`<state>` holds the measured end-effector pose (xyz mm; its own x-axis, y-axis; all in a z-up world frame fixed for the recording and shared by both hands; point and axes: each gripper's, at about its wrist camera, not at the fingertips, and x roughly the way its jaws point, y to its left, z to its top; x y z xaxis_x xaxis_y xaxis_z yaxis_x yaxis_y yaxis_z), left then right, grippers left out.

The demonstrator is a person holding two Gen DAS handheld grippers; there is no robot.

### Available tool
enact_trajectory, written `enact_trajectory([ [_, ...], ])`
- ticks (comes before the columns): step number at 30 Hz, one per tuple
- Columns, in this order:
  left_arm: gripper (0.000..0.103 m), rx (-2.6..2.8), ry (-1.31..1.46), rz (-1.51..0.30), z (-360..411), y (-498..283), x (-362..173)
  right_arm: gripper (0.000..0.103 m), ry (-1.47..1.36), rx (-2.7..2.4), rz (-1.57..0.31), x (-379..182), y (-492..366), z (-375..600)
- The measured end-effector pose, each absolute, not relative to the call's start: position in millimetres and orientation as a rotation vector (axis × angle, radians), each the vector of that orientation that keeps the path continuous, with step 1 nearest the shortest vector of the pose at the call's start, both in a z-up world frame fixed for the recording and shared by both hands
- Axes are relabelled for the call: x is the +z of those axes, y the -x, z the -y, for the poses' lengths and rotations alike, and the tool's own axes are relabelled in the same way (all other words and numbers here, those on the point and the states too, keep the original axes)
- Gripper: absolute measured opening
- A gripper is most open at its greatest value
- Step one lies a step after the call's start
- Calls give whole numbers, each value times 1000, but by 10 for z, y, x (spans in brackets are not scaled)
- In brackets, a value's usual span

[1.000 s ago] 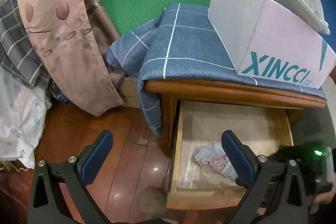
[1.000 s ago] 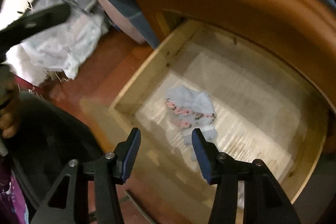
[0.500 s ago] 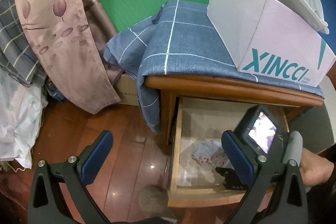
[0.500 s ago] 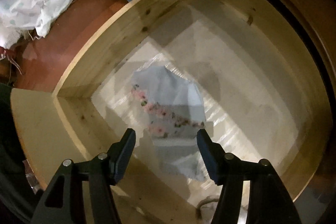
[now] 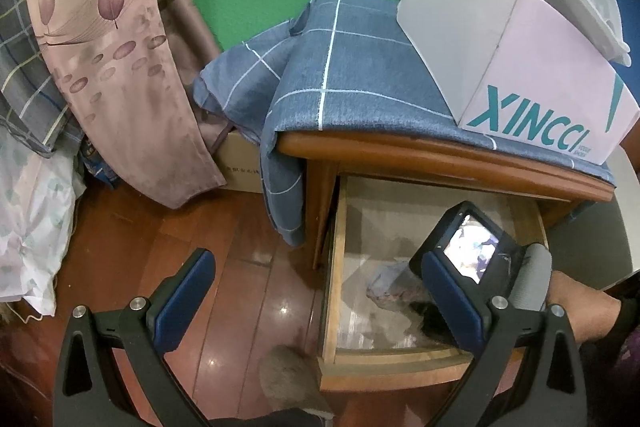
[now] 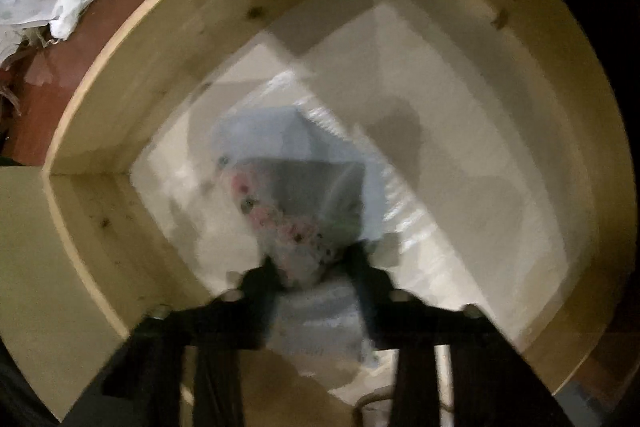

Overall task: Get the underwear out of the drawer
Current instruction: 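Grasp the floral light blue underwear with the right gripper, then lift the floral underwear out with the right gripper while the left reaches to the white rolled sock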

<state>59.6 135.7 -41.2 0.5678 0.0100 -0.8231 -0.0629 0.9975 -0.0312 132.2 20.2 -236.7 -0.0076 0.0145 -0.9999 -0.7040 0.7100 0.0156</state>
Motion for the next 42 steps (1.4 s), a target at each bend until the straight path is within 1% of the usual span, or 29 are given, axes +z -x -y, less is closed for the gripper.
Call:
enact_trajectory([
  [1, 103, 41, 60, -967, -1351, -595, -412, 19, 597, 630, -1479, -2359, -1319, -203],
  [3, 103, 37, 57, -968, -1348, -592, -415, 17, 639, 648, -1448, -2336, -1268, -213],
  [7, 103, 39, 37, -973, -1310, -590, -430, 16, 697, 662, -1361, -2196, -1104, -198],
  [11, 103, 38, 17, -973, -1267, -581, -442, 16, 657, 652, -1268, -1807, -989, -1],
  [16, 103, 12, -13, -975, -1176, -563, -446, 16, 463, 654, -1175, -1168, -739, 425],
  [18, 102, -8, -41, -978, -1097, -552, -459, 16, 337, 656, -1126, -860, -635, 630],
  [22, 102, -73, -102, -996, -864, -548, -512, 16, 82, 636, -1047, -483, -468, 1242],
  [25, 103, -149, -151, -1037, -627, -571, -594, 16, -88, 630, -988, -371, -374, 1697],
  [29, 102, -261, -206, -1109, -250, -618, -730, 16, -293, 592, -919, -418, -243, 2335],
  [31, 102, -325, -238, -1158, 4, -669, -837, 16, -334, 567, -906, -457, -181, 2511],
  [34, 102, -401, -297, -1221, 383, -774, -1017, 16, -362, 579, -836, -365, -77, 2673],
  [36, 102, -428, -328, -1264, 637, -836, -1160, 16, -384, 564, -831, -357, -16, 2809],
  [38, 102, -448, -301, -1317, 787, -910, -1281, 16, -420, 563, -811, -320, 36, 2938],
  [42, 102, -447, -136, -1450, 922, -1043, -1551, 16, -459, 580, -779, -219, 148, 3144],
])
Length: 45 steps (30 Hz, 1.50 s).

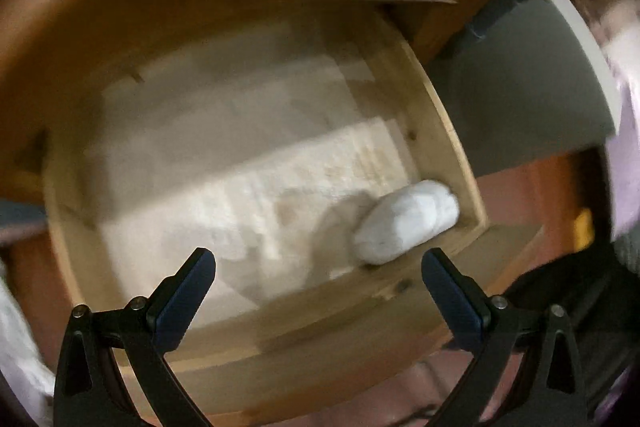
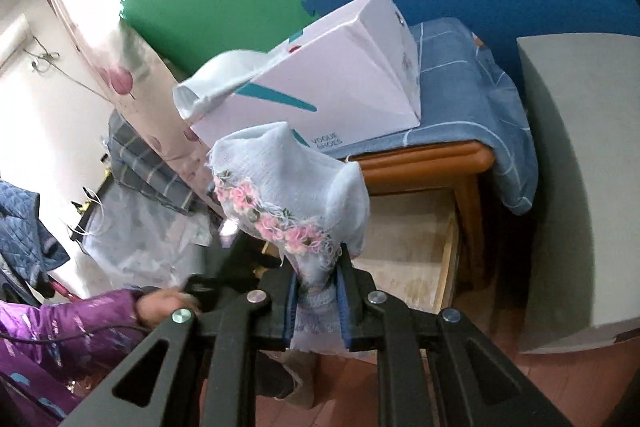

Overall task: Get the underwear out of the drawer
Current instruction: 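Lift the floral underwear out with the right gripper while the left reaches to the white rolled sock, then grasp the white rolled sock with the left gripper and lift it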

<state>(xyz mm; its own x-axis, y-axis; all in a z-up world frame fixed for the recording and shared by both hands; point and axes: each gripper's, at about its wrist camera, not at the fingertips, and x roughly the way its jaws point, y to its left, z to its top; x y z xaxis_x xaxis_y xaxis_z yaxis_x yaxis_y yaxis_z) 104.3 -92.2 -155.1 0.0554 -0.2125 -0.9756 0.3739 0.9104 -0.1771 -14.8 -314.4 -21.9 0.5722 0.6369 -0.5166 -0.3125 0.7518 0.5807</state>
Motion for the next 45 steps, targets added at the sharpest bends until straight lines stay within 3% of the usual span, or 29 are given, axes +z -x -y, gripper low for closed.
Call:
enact_trajectory([
  [8, 102, -404, 73, -1654, 1132, -1116, -2032, 16, -512, 626, -748, -180, 256, 3339],
  [18, 102, -407, 208, -1748, 1323, -1147, -2320, 16, -591, 655, -718, -175, 309, 3520],
  [22, 97, -473, 250, -1818, 1466, -1164, -2410, 16, -601, 657, -718, -181, 303, 3537],
  [24, 89, -500, 287, -1839, 1522, -1152, -2447, 17, -599, 660, -720, -184, 301, 3532],
  [26, 70, -492, 233, -1818, 1571, -1137, -2438, 17, -600, 661, -720, -187, 299, 3535],
  [27, 50, -474, 179, -1809, 1596, -1128, -2450, 17, -605, 660, -719, -189, 297, 3546],
  [30, 24, -462, 148, -1775, 1568, -1081, -2422, 17, -630, 657, -714, -204, 291, 3592],
  [37, 20, -450, 266, -1664, 1302, -1005, -2383, 17, -635, 648, -710, -204, 297, 3612],
  [45, 20, -398, 264, -1403, 1058, -837, -1786, 17, -612, 641, -706, -191, 286, 3581],
])
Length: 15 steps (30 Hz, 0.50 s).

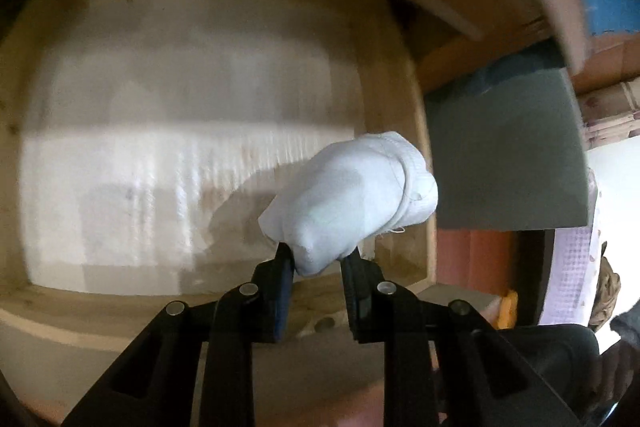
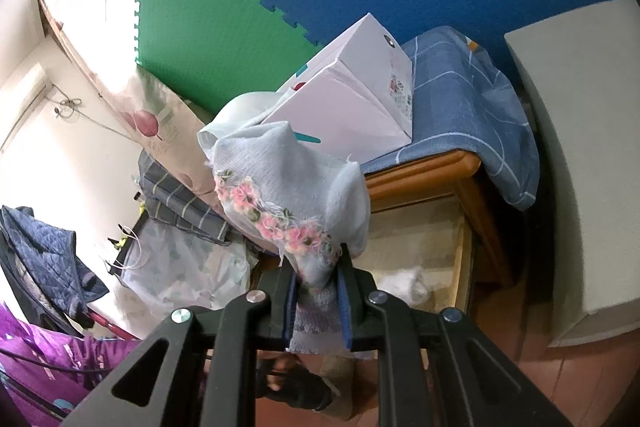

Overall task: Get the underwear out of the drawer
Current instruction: 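Grasp the white rolled sock with the left gripper and lift it, then carry the white sock over the box with the left gripper while the right holds the floral underwear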

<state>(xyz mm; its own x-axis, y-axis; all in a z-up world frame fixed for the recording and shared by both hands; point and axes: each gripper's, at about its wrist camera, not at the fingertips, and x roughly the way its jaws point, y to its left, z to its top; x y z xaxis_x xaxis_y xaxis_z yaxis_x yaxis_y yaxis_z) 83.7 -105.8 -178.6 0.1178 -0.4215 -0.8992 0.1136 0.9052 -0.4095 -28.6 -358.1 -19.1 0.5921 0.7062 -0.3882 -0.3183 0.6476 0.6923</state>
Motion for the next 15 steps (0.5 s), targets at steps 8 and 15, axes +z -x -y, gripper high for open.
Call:
enact_trajectory([
  [8, 20, -372, 288, -1239, 572, -520, -1064, 17, -567, 653, -670, -126, 313, 3495],
  [15, 20, -342, 264, -1080, 351, -146, -392, 17, -538, 676, -619, -38, 374, 3413],
])
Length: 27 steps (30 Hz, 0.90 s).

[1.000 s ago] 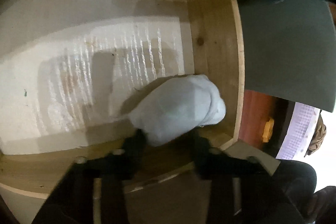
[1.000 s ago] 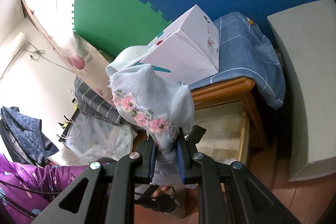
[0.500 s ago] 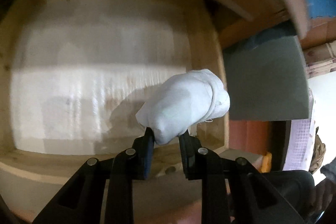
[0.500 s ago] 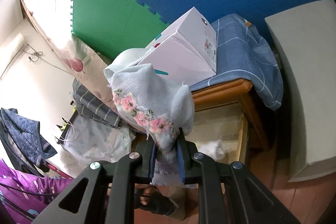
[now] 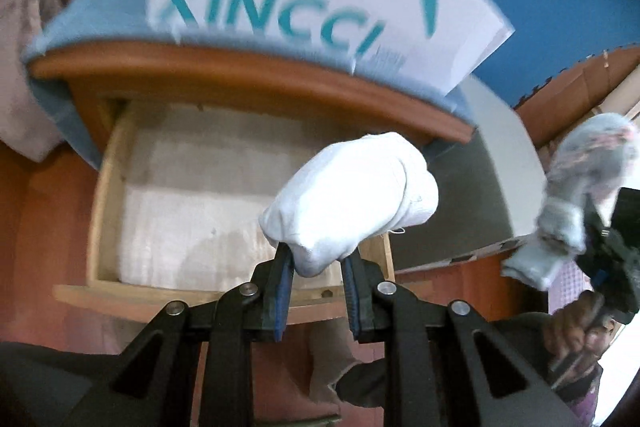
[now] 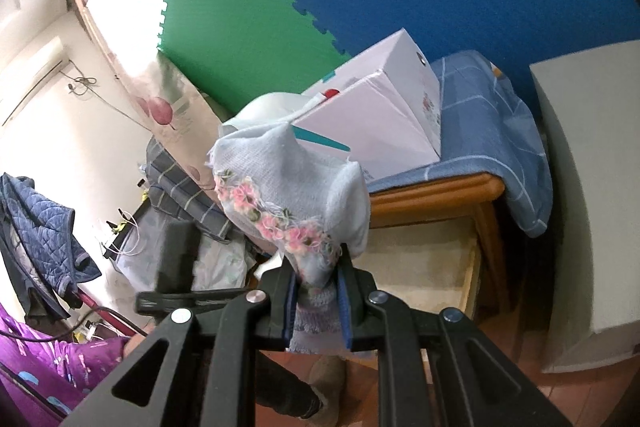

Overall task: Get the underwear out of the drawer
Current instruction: 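Carry the white sock over the box with the left gripper while the right holds the floral underwear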

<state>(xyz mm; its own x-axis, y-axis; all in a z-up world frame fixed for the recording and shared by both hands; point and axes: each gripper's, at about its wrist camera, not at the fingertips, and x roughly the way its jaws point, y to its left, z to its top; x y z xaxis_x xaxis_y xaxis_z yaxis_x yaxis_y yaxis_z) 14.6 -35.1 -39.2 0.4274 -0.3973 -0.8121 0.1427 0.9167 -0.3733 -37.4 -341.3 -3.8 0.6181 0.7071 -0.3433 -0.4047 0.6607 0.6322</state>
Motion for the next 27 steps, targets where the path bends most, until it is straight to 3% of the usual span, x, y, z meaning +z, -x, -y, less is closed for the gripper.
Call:
enact_trajectory([
  [15, 20, -316, 109, -727, 201, 24, 1103, 17, -542, 716, -552, 100, 467, 3281],
  [27, 21, -262, 40, -651, 420, -627, 1419, 17, -572, 729, -536, 87, 471, 3327],
])
